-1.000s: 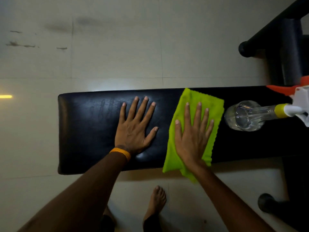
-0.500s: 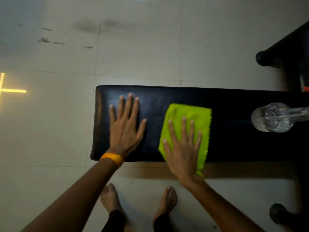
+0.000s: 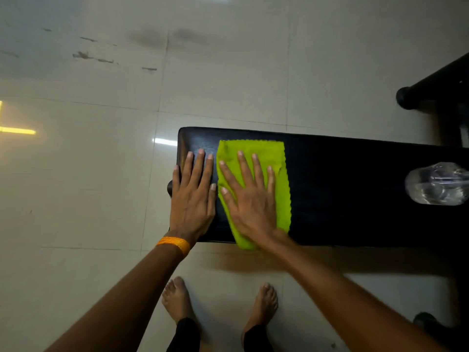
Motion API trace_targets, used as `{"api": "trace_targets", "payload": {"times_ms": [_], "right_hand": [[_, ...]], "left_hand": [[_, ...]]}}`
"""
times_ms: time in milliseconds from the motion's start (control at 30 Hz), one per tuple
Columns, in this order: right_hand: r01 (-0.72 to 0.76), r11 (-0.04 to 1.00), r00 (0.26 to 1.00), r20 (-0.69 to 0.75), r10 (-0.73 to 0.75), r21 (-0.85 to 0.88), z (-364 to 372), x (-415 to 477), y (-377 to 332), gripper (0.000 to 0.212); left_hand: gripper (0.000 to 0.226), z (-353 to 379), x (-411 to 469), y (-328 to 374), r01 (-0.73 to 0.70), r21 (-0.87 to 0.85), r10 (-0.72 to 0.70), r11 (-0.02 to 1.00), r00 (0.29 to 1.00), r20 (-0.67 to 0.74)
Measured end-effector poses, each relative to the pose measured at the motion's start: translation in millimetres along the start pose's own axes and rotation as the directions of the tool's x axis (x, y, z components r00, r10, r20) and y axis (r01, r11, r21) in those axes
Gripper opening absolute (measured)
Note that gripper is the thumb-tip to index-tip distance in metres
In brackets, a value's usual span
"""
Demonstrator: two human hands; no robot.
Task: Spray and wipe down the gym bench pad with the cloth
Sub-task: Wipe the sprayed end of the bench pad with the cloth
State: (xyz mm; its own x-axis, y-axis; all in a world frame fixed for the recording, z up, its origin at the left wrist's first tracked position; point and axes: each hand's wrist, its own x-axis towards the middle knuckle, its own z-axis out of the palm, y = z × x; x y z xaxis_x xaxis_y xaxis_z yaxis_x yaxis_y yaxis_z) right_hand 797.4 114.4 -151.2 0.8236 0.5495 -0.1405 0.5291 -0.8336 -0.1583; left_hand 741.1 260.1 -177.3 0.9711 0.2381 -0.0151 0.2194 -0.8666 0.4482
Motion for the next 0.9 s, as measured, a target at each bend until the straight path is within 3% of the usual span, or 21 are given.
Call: {"api": "trace_targets", "payload": {"times_ms": [67,200,233,333,433,533,600,667,733,800,833,900], "right_hand": [[0.057,0.998,0.998,-0.018,-0.057,-0.012,-4,34,26,0.057],[-0.275,0.961,0.954,-0.117,0.278,0.036,-3,57,16,0.057],[-0.297,0.954,0.945,-0.131,0.300,0.041,0,43,-1,0.057],[-0.121,0.992,0.991,-0.051,0.122,0.026,9,-25,-28,0.056],[0.008,1.000,0.999,-0.033,-0.007,0.011,14,-49,10,0.058],[-0.207,0.978,0.973,-0.098,0.207,0.018,5,-23,73,0.059],[-0.436,0.895,0.887,-0.125,0.444,0.091,-3,-7,99,0.061],[-0.567,0.817,0.804,-0.148,0.576,0.106,1,-5,95,0.063],[-0.496,0.868,0.856,-0.157,0.493,0.024,6,-28,81,0.064],[-0.287,0.957,0.956,-0.074,0.284,-0.041,4,-54,94,0.063],[-0.235,0.971,0.971,-0.041,0.234,-0.030,-2,-56,114,0.063],[-0.360,0.933,0.932,-0.049,0.360,0.012,-15,-40,162,0.064]], "left_hand": [[0.061,1,-1,1,-0.001,0.014,0.001,1.000,1.000,-0.009],[0.061,2,-1,1,-0.009,-0.004,0.008,1.000,1.000,-0.025],[0.061,1,-1,1,-0.004,-0.051,0.002,0.999,1.000,-0.027],[0.060,0,-2,-2,0.025,-0.213,-0.033,0.977,0.999,-0.032],[0.062,-3,-1,0,0.025,-0.176,-0.029,0.984,0.999,-0.022],[0.066,-5,1,7,0.039,-0.053,-0.038,0.998,0.999,0.010],[0.069,-5,1,13,0.042,0.027,-0.043,0.999,0.999,0.017],[0.070,-3,2,20,0.012,0.089,-0.015,0.996,1.000,0.027],[0.070,-1,7,29,-0.059,0.114,0.054,0.992,0.997,0.046],[0.069,4,16,41,-0.125,0.123,0.119,0.984,0.991,0.059],[0.069,7,21,49,-0.150,0.126,0.143,0.981,0.988,0.063],[0.070,13,30,64,-0.183,0.121,0.175,0.976,0.982,0.071]]}}
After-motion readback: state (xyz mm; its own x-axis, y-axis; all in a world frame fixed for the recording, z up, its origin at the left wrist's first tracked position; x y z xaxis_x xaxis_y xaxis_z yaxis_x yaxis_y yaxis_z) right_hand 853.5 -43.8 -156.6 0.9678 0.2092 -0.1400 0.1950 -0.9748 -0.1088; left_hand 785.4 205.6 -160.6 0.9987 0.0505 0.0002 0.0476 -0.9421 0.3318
